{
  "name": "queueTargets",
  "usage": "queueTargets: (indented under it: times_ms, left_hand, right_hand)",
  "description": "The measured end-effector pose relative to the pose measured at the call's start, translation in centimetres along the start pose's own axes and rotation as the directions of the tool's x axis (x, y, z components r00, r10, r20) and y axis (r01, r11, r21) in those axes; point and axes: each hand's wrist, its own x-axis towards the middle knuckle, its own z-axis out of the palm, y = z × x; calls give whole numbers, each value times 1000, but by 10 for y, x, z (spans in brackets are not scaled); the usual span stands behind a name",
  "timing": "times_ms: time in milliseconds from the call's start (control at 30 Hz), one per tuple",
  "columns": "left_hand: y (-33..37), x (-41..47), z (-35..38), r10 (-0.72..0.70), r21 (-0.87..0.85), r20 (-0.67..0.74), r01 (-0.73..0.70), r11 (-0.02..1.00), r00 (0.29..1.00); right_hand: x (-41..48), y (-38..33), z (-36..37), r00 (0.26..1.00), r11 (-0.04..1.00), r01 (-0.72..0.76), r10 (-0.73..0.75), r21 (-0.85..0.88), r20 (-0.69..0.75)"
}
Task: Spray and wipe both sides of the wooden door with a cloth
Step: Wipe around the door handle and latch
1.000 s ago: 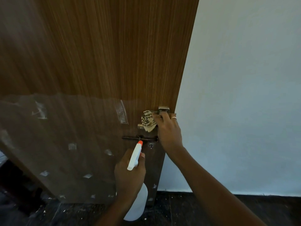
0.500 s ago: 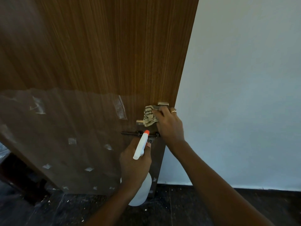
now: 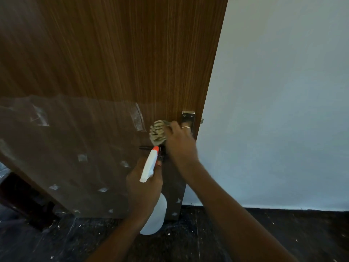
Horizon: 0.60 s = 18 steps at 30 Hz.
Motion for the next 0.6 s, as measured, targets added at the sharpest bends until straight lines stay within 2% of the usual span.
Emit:
queueTargets:
  times_ms: [67, 100, 200, 267, 333, 400, 433, 500, 600]
  left_hand:
    - [-4, 2, -10, 3, -31, 43, -1, 1000, 999]
    - [-4, 2, -14, 15, -28, 37, -14, 1000, 999]
    - [-2, 4, -20, 105, 78, -124, -96, 992, 987]
    - [-1, 5, -20, 105, 100, -150, -91, 991, 983]
    - [-3, 5, -18, 129, 106, -127, -116, 988, 983]
    - [-5, 4, -16, 75, 77, -113, -66, 995, 991]
    - [-6, 3, -15, 45, 65, -94, -39, 997, 995]
    - [-7, -2, -14, 19, 61, -71, -14, 998, 997]
    - [-6, -6, -19, 28, 64, -79, -23, 998, 996]
  right_hand:
    - [4, -22, 9, 992, 989, 127, -126, -79, 18]
    - [6, -28, 12, 990, 987, 137, -138, -80, -1]
    - [2, -21, 14, 993, 994, 98, -100, -45, -62]
    - [-11, 3, 7, 997, 999, -7, 11, 50, -78]
    - [-24, 42, 0, 978, 989, -117, 132, 94, -164]
    - [-35, 75, -3, 952, 965, -224, 247, 138, -178]
    - [-39, 80, -2, 933, 934, -285, 322, 214, -164]
    - [-43, 68, 3, 886, 851, -362, 441, 381, -142]
    - [-41, 22, 19, 823, 741, -374, 543, 558, -169]
